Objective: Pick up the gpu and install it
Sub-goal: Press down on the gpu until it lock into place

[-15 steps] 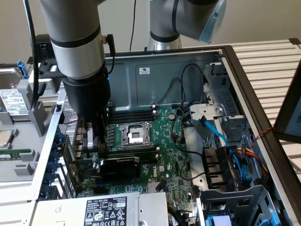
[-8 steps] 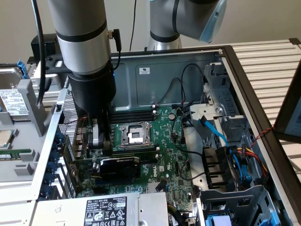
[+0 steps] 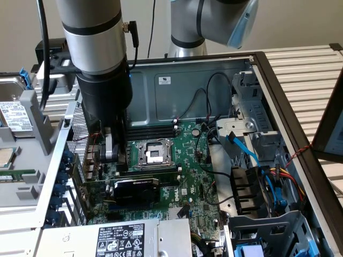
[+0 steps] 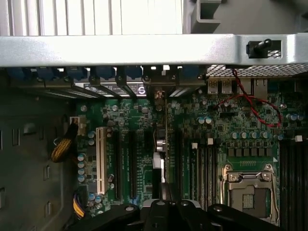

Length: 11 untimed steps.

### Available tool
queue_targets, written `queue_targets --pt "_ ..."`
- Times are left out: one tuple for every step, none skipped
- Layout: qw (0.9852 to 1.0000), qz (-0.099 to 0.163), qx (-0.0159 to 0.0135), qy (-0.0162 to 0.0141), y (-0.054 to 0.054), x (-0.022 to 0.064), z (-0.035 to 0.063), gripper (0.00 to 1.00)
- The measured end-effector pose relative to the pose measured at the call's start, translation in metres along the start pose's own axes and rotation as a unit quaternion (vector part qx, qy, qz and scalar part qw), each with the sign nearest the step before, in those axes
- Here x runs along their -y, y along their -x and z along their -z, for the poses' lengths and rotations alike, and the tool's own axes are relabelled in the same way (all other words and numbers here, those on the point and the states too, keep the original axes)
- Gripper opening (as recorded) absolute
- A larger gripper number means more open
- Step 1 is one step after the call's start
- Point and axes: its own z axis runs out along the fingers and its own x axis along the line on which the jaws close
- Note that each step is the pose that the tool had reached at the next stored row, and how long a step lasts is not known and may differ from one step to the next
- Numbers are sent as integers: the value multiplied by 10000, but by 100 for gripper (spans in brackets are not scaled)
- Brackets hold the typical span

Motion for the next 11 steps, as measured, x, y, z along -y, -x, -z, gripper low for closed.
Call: queue_targets --pt "10000 0 -1 3 0 3 1 11" --pt "10000 0 -1 3 0 4 1 11" --pt "10000 -1 -2 4 0 5 2 11" --pt "10000 0 1 11 -1 27 2 11" --pt "10000 1 4 17 -3 58 1 11" --pt "10000 1 5 20 -2 104 0 11" --pt "10000 1 7 24 -1 147 0 11" --pt "10000 0 7 29 1 192 -2 11" --pt "10000 0 6 34 2 235 -3 11" --pt "10000 1 8 35 2 264 -6 11" --pt "10000 1 9 36 -1 268 -13 11"
